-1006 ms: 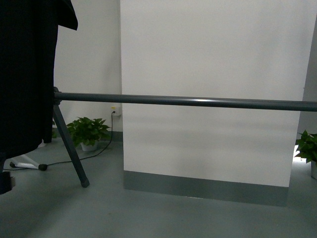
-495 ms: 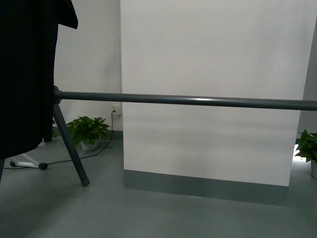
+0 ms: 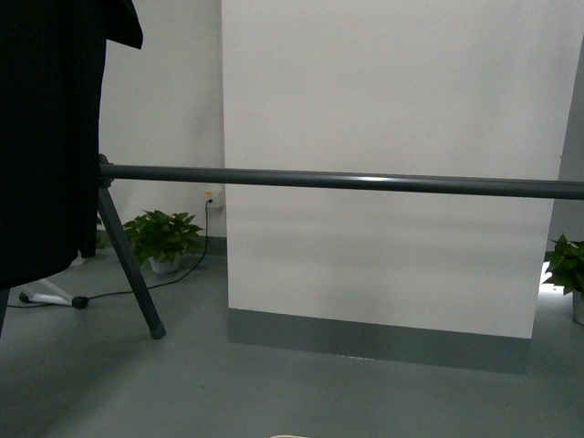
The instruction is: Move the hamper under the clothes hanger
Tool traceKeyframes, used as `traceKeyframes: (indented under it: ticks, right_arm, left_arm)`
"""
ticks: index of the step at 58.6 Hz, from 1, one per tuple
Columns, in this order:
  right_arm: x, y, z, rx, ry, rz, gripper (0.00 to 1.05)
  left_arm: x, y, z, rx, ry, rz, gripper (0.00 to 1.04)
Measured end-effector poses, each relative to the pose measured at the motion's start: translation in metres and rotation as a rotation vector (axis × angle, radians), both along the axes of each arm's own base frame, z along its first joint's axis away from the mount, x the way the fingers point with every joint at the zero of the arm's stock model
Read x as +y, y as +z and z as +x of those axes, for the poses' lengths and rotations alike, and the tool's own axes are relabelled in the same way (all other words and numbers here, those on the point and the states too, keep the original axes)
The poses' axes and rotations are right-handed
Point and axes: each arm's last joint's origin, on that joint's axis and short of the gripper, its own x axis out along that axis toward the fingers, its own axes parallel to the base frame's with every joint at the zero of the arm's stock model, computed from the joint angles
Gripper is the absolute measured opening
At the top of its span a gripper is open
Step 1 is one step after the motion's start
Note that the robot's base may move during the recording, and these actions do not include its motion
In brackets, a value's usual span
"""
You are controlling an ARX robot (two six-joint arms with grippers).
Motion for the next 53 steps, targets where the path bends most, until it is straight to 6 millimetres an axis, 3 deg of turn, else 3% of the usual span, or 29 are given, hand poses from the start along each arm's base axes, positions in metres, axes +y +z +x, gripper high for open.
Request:
traceKeyframes:
  ticks: [53]
  right_arm:
    - [0.000, 0.005, -0.030, -0.020, 0.000, 0.000, 0.02]
  left_arm:
    - [0.000, 0.009, -0.035, -0.031, 0.000, 0.000, 0.03]
